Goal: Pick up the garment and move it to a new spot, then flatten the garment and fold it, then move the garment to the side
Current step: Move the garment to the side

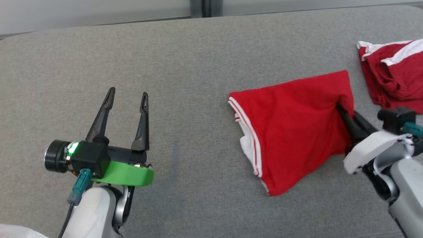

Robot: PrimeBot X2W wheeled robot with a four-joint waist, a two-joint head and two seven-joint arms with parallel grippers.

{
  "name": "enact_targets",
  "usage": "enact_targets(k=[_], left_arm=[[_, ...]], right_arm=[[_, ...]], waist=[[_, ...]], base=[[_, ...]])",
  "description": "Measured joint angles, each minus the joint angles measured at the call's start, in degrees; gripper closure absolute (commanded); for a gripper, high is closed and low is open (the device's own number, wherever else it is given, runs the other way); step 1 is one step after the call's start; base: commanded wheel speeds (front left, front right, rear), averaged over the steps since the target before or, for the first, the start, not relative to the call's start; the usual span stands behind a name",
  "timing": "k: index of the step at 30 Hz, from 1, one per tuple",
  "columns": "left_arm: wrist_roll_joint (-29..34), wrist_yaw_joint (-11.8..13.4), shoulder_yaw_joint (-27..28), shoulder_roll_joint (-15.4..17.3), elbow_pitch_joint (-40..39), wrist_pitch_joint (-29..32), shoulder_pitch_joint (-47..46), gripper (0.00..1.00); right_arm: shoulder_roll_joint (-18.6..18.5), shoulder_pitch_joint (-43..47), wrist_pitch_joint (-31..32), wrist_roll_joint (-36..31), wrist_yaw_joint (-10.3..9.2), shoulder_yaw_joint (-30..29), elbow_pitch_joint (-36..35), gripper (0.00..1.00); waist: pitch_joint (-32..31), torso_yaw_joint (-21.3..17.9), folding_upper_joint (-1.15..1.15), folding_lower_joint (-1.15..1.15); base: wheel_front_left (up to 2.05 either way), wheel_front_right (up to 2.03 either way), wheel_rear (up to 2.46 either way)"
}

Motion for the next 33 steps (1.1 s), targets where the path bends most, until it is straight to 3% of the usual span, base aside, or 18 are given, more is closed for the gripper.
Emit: enact_targets(k=[9, 13, 23, 25, 26, 27, 33], left_arm=[[1.8, -1.6, -1.9, -0.1, -1.4, 0.3, -7.4, 0.0], [3.4, -2.8, -2.7, 1.3, -3.0, 0.9, -12.0, 0.0], [5.3, -4.0, -4.2, 2.7, -7.0, 2.5, -17.5, 0.0], [5.4, -4.1, -4.6, 2.5, -7.3, 2.5, -18.1, 0.0], [5.3, -4.3, -4.9, 2.3, -7.6, 2.5, -18.3, 0.0], [5.3, -4.3, -5.2, 2.1, -7.7, 2.5, -18.3, 0.0], [5.2, -4.3, -6.1, 1.5, -6.7, 2.4, -18.3, 0.0]], right_arm=[[-7.8, -16.2, -1.6, -0.4, 0.0, -2.4, 8.5, 1.0], [-12.3, -22.7, -2.4, -1.1, -0.01, -6.4, 14.5, 1.0], [-15.4, -32.6, -5.0, -5.0, 0.0, -14.0, 27.2, 1.0], [-15.5, -33.3, -5.6, -5.4, 0.0, -14.8, 29.5, 0.85], [-15.5, -33.6, -5.8, -5.6, 0.0, -15.4, 30.9, 0.27], [-15.5, -33.9, -6.2, -6.0, 0.0, -15.8, 32.2, 0.0], [-14.0, -33.6, -9.4, -8.8, 0.0, -19.4, 36.8, 0.0]], waist=[[6.5, -4.6, 0.0, 0.0], [10.7, -5.1, 0.0, 0.0], [20.4, -4.5, 0.0, 0.01], [21.7, -4.3, 0.0, 0.01], [22.3, -4.1, 0.0, 0.01], [22.7, -4.0, 0.0, 0.01], [22.7, -3.6, 0.0, 0.01]], base=[[0.0, 0.0, 0.0], [0.0, 0.0, 0.0], [0.0, 0.0, 0.0], [0.0, 0.0, 0.0], [0.0, 0.0, 0.0], [0.0, 0.0, 0.0], [0.0, 0.0, 0.0]])
